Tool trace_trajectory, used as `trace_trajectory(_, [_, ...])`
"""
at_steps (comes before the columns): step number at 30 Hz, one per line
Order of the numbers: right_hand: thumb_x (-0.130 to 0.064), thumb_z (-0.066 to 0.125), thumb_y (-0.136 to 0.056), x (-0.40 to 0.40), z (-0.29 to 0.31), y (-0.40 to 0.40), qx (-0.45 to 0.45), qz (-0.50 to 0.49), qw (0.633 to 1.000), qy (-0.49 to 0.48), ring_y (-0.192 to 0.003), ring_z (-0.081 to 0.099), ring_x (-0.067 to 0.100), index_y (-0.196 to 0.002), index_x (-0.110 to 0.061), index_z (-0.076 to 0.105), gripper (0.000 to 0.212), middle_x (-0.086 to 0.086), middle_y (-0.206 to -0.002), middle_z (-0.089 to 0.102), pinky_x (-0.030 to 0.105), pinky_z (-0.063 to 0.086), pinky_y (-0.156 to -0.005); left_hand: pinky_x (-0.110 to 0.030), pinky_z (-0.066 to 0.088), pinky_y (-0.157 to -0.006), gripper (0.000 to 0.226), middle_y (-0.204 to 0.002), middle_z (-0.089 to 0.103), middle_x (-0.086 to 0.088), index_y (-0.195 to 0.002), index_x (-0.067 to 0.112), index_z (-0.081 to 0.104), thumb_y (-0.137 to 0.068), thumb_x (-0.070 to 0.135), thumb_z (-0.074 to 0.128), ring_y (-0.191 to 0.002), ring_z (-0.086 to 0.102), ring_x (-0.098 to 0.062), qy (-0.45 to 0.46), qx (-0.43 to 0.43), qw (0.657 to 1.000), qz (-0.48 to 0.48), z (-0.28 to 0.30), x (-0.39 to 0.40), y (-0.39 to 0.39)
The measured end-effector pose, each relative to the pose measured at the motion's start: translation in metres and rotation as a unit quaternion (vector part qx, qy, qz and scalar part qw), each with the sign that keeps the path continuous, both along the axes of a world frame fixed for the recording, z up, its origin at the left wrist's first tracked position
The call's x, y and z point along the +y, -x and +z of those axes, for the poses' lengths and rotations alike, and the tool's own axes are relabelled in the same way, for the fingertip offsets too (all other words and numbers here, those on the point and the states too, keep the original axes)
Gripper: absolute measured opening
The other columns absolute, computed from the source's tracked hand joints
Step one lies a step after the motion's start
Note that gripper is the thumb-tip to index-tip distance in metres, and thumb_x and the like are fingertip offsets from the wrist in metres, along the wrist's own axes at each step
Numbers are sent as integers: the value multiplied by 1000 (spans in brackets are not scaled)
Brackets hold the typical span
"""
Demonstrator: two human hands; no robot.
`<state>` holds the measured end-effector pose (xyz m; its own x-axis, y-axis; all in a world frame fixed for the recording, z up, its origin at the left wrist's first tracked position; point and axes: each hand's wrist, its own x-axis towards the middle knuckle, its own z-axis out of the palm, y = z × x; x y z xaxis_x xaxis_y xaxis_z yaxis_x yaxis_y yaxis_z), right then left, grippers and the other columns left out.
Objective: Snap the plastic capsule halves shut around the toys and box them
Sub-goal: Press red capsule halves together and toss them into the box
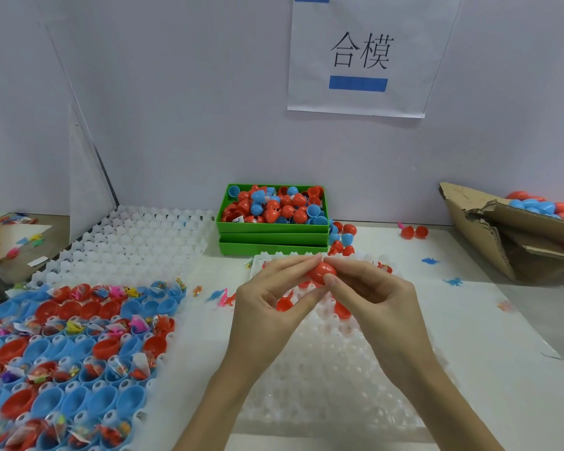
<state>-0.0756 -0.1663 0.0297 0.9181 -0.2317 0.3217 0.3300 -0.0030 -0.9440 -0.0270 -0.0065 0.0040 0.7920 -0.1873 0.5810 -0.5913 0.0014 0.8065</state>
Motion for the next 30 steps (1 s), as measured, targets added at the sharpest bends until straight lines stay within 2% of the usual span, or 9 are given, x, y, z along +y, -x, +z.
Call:
trace_trajectory(3, [-34,79,-76,2,-1,-1,13,0,1000,-19,-102,75,10,-112,-26,80,37,-7,-103,80,15,57,-79,-35,56,-104,49,-132,70,16,-133,26,71,-86,30,81,-128,64,-13,-21,-35,998,48,-1,-6,5])
trace_trajectory(8, [-29,80,-82,12,-5,1,34,17,999,-35,-105,74,13,-108,-28,81,26,-3,-106,79,15,57,-83,-27,57,-100,41,-126,72,17,-127,25,72,-87,23,80,-121,67,-7,-12,-38,993,114,-7,-14,11])
trace_trajectory(10, [-33,80,-82,12,-3,-1,51,46,994,-80,-110,73,18,-107,-26,80,26,2,-110,78,18,58,-84,-20,53,-101,42,-126,71,21,-128,32,71,-87,27,79,-123,65,-4,-7,-20,995,100,-4,-14,12])
trace_trajectory(12, [-32,78,-84,8,0,-2,73,125,974,-177,-120,69,27,-113,-19,78,32,12,-121,74,28,59,-89,-15,48,-104,44,-130,69,24,-130,39,69,-88,33,79,-129,61,-2,-2,-2,997,72,1,-13,12])
trace_trajectory(14, [-25,73,-93,3,2,-2,77,212,944,-241,-127,64,32,-126,-12,72,36,17,-133,68,35,58,-95,-19,47,-107,49,-136,66,21,-134,41,66,-88,31,79,-135,57,-5,9,17,999,27,5,-10,11])
trace_trajectory(16, [-24,74,-94,0,2,-3,85,248,931,-254,-131,62,30,-133,-12,68,42,16,-139,65,33,56,-97,-21,46,-110,52,-142,63,18,-137,39,65,-89,27,80,-140,52,-7,15,17,1000,2,7,-6,9])
trace_trajectory(21, [-36,90,-75,0,-2,-6,93,230,935,-253,-129,63,30,-128,-12,73,60,16,-136,67,31,57,-96,-18,45,-109,50,-143,64,15,-138,35,67,-90,25,78,-142,50,-8,33,24,998,-46,10,-3,10])
trace_trajectory(23, [-35,89,-77,4,-5,-5,82,214,937,-263,-128,64,32,-128,-7,72,61,18,-136,66,32,56,-98,-17,48,-105,45,-138,67,16,-135,35,68,-91,26,76,-138,55,-8,40,28,998,-50,10,-5,12])
trace_trajectory(30, [-31,76,-81,12,-7,-2,89,141,955,-245,-123,67,29,-124,-4,73,51,15,-130,70,34,56,-102,-27,49,-110,41,-134,69,14,-135,22,68,-94,29,71,-136,58,-12,36,9,999,-5,5,-11,16])
